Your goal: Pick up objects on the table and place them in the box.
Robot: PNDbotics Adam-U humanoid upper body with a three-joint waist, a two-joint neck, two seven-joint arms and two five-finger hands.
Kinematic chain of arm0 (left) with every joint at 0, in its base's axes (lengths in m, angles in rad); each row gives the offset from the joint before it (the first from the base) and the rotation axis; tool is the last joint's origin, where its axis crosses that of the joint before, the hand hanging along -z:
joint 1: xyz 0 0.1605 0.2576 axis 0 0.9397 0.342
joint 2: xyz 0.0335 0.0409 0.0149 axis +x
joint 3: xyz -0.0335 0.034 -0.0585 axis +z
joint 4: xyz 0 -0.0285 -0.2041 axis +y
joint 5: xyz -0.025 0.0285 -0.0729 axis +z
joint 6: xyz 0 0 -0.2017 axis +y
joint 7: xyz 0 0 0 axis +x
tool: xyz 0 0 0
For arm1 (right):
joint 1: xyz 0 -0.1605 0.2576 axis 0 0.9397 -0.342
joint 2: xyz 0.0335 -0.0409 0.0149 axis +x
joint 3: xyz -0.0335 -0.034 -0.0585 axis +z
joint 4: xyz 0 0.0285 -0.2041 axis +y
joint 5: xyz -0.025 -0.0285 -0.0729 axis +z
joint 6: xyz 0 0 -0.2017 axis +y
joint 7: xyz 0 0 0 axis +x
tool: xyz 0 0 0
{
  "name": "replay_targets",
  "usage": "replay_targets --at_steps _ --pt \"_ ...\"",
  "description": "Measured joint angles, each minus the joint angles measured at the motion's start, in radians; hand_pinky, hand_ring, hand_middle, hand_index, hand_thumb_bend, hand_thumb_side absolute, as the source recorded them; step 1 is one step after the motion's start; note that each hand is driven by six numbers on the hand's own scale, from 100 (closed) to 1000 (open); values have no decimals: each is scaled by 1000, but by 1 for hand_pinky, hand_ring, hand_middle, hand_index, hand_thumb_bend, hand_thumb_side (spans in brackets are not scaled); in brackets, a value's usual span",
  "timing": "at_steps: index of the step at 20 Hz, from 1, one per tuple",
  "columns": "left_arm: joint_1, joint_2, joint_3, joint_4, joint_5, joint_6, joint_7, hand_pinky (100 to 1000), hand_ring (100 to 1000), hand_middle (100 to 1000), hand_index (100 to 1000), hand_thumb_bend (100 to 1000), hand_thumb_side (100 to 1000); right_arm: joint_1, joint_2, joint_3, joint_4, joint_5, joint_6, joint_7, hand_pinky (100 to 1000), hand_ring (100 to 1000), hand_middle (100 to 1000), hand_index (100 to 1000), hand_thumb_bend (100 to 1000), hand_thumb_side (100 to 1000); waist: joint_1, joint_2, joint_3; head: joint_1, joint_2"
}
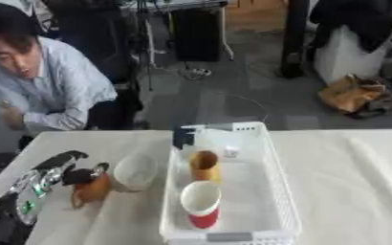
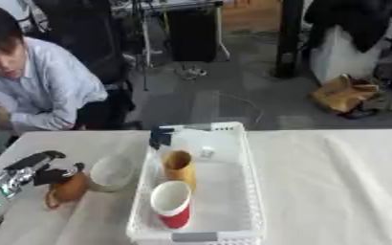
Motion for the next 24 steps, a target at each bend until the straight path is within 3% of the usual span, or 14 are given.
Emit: replay_targets --at_steps 9,24 --pt "0 5 -3 4 -15 -20 -42 1000 1000 1000 1000 426 746 3 0 0 0 -1 0 0 803 878 721 738 100 1000 0 0 0 1 0" --pt "0 5 -3 10 -42 -27 -70 1000 1000 1000 1000 417 750 3 0 0 0 -1 1 -8 803 879 718 729 100 1000 -1 0 -3 3 0"
